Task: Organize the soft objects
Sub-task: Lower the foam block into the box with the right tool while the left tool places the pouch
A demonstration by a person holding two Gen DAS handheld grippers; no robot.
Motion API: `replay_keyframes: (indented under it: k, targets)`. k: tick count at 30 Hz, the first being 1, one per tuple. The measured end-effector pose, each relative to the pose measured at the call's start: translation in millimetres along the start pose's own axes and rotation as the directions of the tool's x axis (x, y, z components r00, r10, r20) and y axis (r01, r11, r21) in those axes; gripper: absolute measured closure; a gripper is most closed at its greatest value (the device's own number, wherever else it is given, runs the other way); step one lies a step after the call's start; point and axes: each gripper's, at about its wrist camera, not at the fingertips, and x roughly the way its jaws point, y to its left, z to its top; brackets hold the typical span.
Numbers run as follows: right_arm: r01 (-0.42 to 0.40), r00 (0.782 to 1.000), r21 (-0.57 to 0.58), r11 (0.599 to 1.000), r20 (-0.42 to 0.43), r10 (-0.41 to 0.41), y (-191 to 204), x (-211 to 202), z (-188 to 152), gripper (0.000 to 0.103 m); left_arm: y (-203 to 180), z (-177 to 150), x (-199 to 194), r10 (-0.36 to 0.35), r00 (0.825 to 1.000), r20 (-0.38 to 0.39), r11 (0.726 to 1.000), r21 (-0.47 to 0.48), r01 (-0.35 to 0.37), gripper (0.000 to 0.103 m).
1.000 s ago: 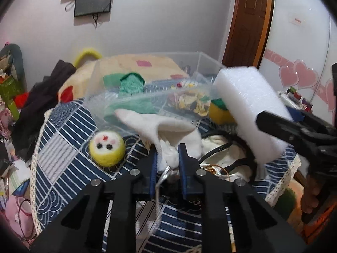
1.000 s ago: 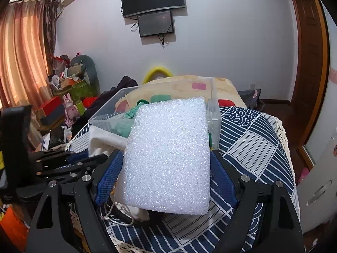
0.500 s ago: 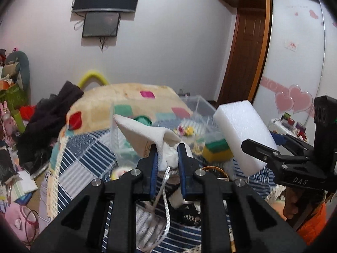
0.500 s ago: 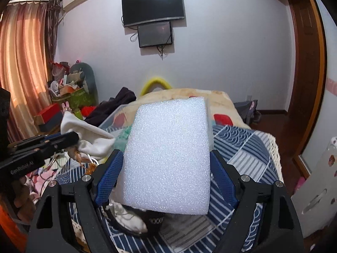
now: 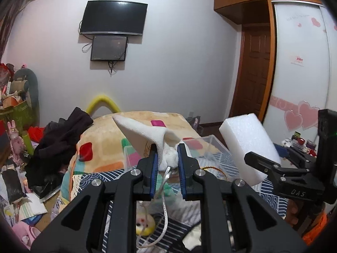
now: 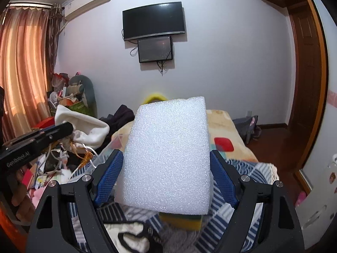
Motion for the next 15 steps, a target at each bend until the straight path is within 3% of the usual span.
replay_keyframes:
  k: [8,15]
  targets:
    - [0.011,0.999,-0.04,0.999,-0.046,-0.013,6.4,35.7,1.1,0.022,7.6,-0.3,45.7,0.027,0.998,-0.053,1.0,-0.013,-0.028,0.086]
    - [0.015,0.984,-0.065,0.998,-0.176,-0.026,1.0,65.3,-11.2,0.022,14.8,-14.5,86.8,0.037,0.991,-0.131,0.999,-0.026,-0.041,0.086]
